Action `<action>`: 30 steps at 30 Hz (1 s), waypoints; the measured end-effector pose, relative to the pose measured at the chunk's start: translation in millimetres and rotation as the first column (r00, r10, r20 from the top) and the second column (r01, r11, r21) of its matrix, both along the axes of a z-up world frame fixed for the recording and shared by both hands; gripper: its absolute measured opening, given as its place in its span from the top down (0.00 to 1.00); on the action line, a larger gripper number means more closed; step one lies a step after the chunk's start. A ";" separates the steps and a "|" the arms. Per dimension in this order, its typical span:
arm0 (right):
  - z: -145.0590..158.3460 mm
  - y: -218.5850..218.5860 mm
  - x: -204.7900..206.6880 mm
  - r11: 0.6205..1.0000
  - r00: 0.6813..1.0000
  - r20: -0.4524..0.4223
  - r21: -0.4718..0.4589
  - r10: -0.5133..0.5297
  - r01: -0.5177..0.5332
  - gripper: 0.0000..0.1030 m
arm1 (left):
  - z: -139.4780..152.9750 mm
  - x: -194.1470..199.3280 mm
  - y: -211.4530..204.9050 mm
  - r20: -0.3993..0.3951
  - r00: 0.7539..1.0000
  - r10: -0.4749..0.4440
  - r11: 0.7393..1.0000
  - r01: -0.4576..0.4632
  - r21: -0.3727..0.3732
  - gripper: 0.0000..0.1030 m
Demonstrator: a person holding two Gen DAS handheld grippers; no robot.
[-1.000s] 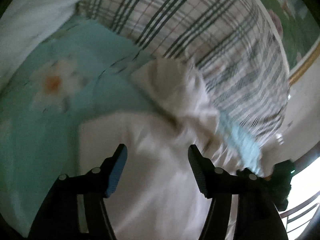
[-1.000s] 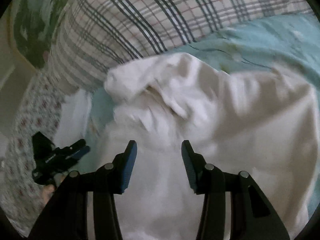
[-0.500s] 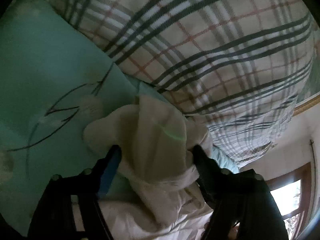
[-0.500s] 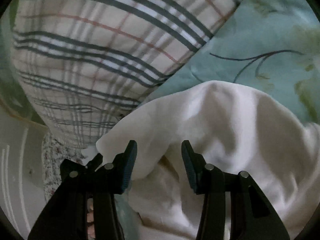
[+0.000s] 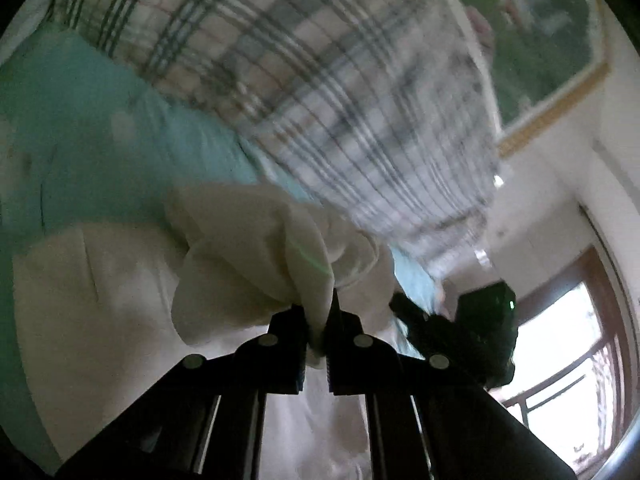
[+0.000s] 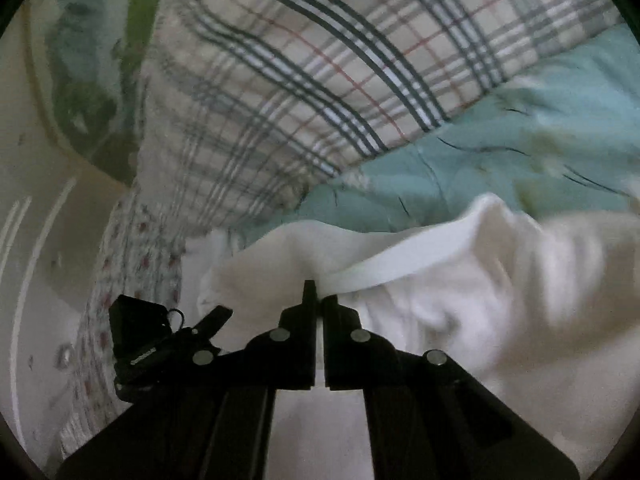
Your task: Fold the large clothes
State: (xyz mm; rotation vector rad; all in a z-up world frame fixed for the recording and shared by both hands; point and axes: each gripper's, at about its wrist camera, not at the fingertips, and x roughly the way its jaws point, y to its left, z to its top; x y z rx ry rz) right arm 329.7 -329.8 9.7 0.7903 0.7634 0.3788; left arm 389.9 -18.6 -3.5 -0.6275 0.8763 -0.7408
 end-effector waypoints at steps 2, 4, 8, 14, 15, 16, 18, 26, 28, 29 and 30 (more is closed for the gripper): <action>-0.2 -3.9 -34.8 0.999 1.000 -0.008 -0.032 0.011 -0.011 0.98 | -10.0 -30.2 -14.3 -0.004 1.000 -0.027 1.000 0.027 0.004 0.95; -7.2 -9.9 -61.9 0.999 1.000 -0.026 -0.052 0.010 -0.012 0.98 | -21.5 -54.7 -35.1 -0.012 0.999 -0.050 0.999 0.050 0.019 0.95; -30.0 -23.4 -101.0 0.997 0.996 -0.085 -0.072 -0.026 0.020 0.98 | -52.8 -87.7 -58.2 -0.065 0.993 -0.098 0.995 0.099 0.021 0.94; -53.8 -36.5 -132.2 0.997 0.990 -0.132 -0.074 -0.043 0.033 0.98 | -74.9 -123.9 -51.5 -0.112 0.986 -0.123 0.992 0.127 0.027 0.88; -56.4 -35.5 -134.5 0.996 0.990 -0.138 -0.082 -0.039 0.028 0.98 | -75.3 -127.9 -48.3 -0.114 0.986 -0.122 0.991 0.127 0.032 0.83; -57.1 -33.8 -135.8 0.996 0.990 -0.140 -0.089 -0.034 0.021 0.98 | -73.5 -133.1 -41.8 -0.111 0.987 -0.120 0.991 0.125 0.041 0.79; -59.7 -33.6 -138.8 0.995 0.990 -0.140 -0.102 -0.033 0.019 0.98 | -71.1 -136.7 -28.5 -0.105 0.989 -0.104 0.992 0.110 0.056 0.58; -79.9 -49.8 -144.7 0.995 0.980 -0.181 -0.066 -0.086 0.075 0.94 | -65.7 -110.9 3.9 -0.119 0.993 -0.010 0.993 0.024 0.112 0.35; -83.7 -51.3 -147.0 0.995 0.978 -0.184 -0.044 -0.093 0.087 0.89 | -78.0 -96.4 0.9 -0.169 0.986 -0.013 0.994 0.031 0.103 0.35; -84.7 -50.7 -147.2 0.995 0.978 -0.185 -0.041 -0.093 0.087 0.85 | -83.4 -91.8 -1.5 -0.189 0.982 -0.015 0.995 0.034 0.096 0.35; -85.5 -48.6 -146.5 0.995 0.978 -0.187 -0.042 -0.091 0.085 0.83 | -89.2 -86.8 -3.5 -0.208 0.978 -0.025 0.996 0.042 0.076 0.35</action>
